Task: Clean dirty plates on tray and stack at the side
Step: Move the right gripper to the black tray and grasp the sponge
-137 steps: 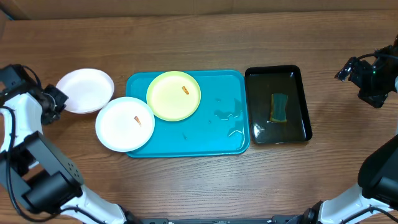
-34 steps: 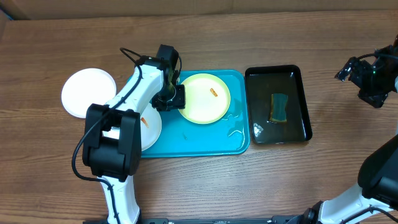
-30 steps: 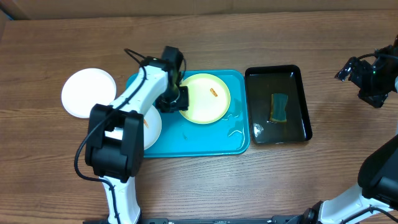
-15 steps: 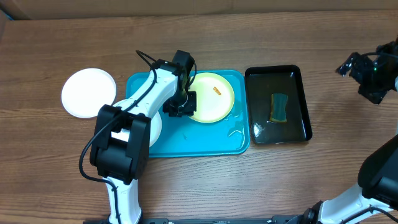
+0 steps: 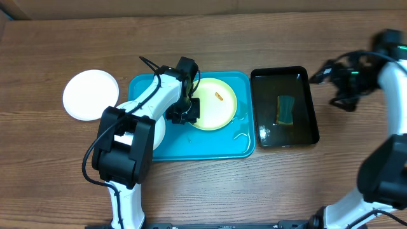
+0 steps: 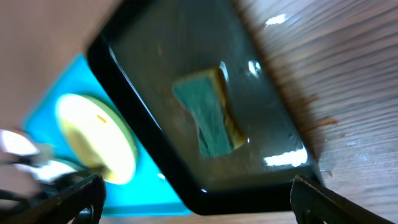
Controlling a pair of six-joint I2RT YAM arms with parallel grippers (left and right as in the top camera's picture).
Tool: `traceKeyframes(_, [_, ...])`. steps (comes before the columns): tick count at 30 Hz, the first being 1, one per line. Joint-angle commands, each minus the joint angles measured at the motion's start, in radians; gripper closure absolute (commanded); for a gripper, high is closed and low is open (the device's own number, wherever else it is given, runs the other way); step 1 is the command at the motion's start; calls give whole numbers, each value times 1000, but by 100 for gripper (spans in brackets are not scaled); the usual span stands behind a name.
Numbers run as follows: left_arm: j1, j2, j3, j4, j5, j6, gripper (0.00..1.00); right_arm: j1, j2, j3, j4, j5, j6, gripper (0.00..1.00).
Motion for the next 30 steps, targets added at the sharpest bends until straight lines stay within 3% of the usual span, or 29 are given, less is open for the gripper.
traceKeyframes(1, [-2,9,-26,2,-87,6,71,134,-4,15,-14,237,-28,3])
traceKeyframes(8, [0,9,-25,-2,-158,55,83,347,-3,-16,25,453,-24,0])
traceKeyframes(19, [0,9,-25,-21,-143,55,73,374,-3,-234,223,452,-17,0])
traceKeyframes(27, [0,9,-25,-28,-56,55,73,374,-3,-452,495,452,-17,1])
traceKeyframes(29, [0,9,-25,-30,-49,55,73,374,-3,-494,542,450,-17,14])
traceKeyframes(30, [0,9,-25,-33,-49,55,73,374,-3,-508,554,448,-17,30])
